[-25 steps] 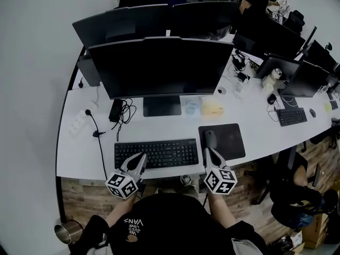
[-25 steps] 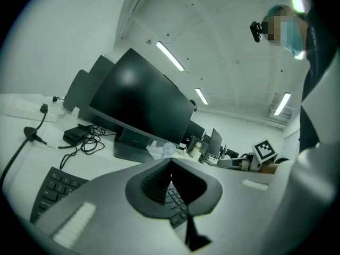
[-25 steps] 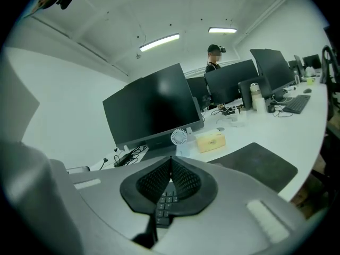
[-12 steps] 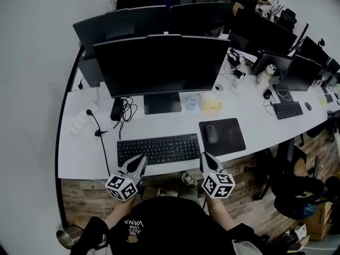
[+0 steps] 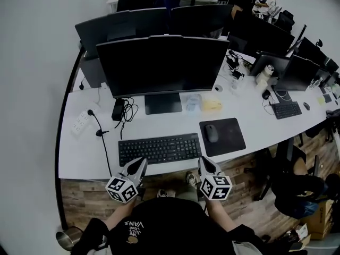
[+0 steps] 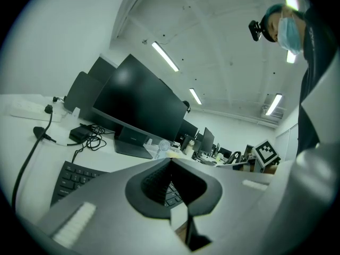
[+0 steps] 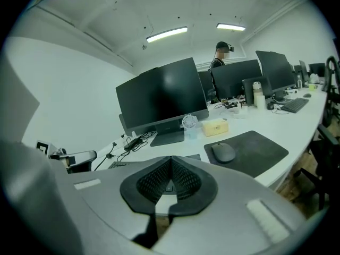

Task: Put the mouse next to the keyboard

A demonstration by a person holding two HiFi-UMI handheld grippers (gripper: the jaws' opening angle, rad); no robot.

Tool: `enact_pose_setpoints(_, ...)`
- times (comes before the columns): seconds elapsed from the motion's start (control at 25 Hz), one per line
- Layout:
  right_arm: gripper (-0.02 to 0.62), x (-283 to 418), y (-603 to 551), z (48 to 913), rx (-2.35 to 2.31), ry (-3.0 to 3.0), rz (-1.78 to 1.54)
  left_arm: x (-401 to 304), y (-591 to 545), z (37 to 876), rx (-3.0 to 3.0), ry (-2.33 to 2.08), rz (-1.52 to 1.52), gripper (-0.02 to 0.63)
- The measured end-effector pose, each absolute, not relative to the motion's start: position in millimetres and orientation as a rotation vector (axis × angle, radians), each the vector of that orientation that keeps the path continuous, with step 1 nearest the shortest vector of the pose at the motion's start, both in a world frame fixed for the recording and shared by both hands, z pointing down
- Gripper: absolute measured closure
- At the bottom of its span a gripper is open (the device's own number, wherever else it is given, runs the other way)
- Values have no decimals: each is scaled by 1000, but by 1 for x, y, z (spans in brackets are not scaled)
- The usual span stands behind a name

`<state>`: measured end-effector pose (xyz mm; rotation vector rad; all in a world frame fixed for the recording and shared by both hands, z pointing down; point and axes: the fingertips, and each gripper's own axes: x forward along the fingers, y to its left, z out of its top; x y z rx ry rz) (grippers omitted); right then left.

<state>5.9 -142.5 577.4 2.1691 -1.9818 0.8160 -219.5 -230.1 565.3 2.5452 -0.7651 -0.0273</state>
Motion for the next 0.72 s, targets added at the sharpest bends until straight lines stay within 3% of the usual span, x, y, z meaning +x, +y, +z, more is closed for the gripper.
enact_pose_setpoints(0.72,591,-1,-152,579,2142,-1989,806,-227,-231,565,2536,-783,-33,604)
